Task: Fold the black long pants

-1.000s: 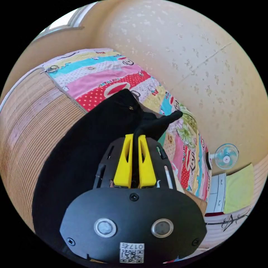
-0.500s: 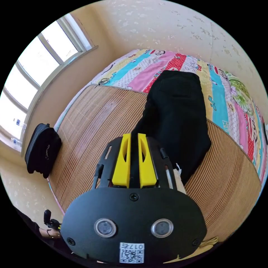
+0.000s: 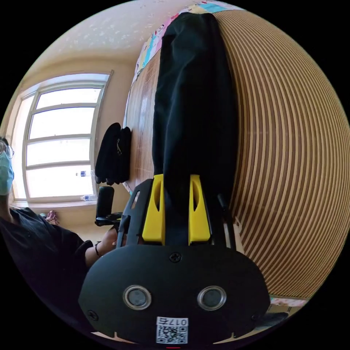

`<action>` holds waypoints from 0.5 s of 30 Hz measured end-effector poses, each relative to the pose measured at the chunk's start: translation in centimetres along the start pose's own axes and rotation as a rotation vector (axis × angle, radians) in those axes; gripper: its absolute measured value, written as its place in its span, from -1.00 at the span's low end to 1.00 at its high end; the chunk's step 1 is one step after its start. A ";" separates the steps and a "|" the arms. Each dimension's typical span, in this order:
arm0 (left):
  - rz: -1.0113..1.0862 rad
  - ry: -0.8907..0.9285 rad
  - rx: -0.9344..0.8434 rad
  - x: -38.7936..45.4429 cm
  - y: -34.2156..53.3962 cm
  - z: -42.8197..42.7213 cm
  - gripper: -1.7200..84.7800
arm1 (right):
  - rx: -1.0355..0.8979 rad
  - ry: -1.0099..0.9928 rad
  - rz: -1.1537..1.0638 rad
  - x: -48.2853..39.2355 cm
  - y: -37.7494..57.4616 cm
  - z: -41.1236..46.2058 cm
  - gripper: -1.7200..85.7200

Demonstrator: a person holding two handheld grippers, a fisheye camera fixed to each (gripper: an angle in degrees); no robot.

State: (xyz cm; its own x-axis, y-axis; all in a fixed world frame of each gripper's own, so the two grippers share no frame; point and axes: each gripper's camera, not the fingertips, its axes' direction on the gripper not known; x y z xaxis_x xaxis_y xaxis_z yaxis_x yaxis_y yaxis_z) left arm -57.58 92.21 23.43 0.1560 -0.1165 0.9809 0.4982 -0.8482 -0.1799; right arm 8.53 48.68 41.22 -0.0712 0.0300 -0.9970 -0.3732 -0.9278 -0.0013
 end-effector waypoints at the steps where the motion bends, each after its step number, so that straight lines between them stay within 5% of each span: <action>1: 0.009 0.000 -0.022 0.4 -0.2 0.1 -0.87 | 0.014 -0.001 0.010 0.1 0.5 -0.3 -0.79; 6: 0.212 0.193 -0.005 3.7 1.0 -0.3 -0.88 | 0.160 0.067 -0.034 -1.3 3.0 -6.0 -0.87; 10: 0.150 -0.021 -0.122 4.1 0.5 2.7 -0.87 | 0.041 0.291 -0.094 0.8 4.3 -3.2 -0.88; 15: 0.097 0.000 -0.182 3.8 -0.5 3.3 -0.82 | 0.088 0.134 -0.034 4.7 5.2 -4.3 -0.84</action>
State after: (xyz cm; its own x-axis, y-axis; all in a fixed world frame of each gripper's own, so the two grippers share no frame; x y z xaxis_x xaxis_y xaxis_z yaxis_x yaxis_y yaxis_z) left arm -54.39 93.90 27.03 0.1957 -0.2019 0.9597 0.3181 -0.9126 -0.2569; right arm 10.21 42.40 36.18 0.0642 0.0052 -0.9979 -0.4535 -0.8906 -0.0338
